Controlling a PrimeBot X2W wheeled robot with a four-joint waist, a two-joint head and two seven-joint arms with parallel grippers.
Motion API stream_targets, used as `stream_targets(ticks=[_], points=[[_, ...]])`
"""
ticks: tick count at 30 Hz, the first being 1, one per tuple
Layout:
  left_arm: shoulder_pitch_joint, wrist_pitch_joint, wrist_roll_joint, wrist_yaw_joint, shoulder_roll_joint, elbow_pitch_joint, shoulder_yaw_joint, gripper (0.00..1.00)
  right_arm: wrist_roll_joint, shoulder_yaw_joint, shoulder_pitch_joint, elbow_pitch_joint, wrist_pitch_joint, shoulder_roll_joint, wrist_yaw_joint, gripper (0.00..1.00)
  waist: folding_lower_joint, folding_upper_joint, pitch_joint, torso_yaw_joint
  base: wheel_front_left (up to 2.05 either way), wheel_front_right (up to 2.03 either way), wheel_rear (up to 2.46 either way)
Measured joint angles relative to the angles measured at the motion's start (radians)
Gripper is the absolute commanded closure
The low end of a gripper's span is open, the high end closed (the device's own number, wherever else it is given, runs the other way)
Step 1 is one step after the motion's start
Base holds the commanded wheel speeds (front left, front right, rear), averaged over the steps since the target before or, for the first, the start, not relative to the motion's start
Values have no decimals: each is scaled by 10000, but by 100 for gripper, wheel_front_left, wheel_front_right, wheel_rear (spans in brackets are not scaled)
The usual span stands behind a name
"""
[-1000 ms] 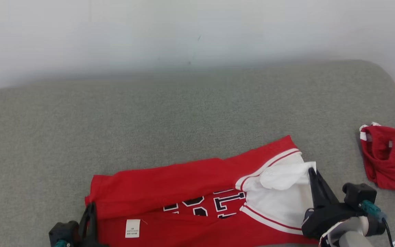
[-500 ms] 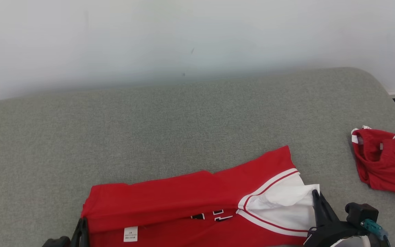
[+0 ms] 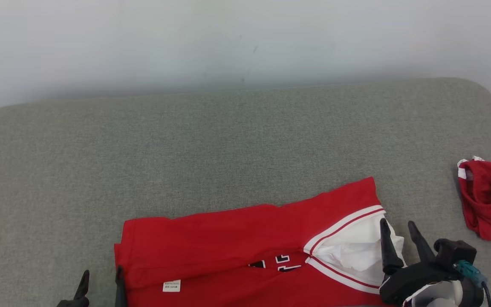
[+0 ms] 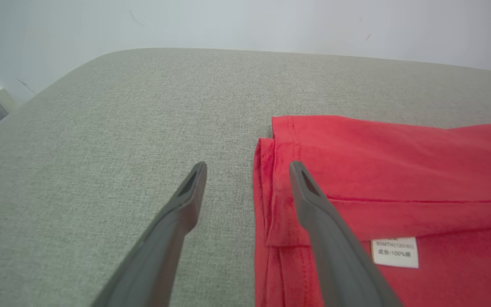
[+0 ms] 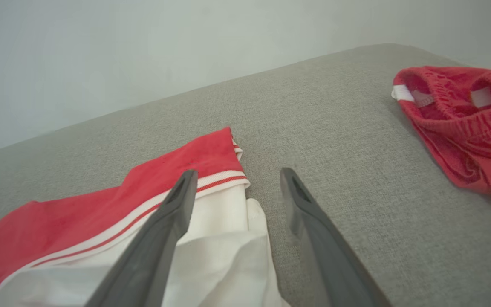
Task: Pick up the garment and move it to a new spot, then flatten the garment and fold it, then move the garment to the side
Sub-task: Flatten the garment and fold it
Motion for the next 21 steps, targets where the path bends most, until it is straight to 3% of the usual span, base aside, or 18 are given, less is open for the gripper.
stream_targets(ticks=[5, 21], points=[[-9, 2, -21, 52, 2, -19, -211, 0, 25, 259, -324, 1083, 27, -63, 0, 0, 0, 0, 93, 247, 0, 0, 0], [-24, 0, -44, 50, 0, 54, -550, 0, 257, 420, -869, 2617, 138, -159, 0, 0, 0, 0, 223, 615, 0, 0, 0]])
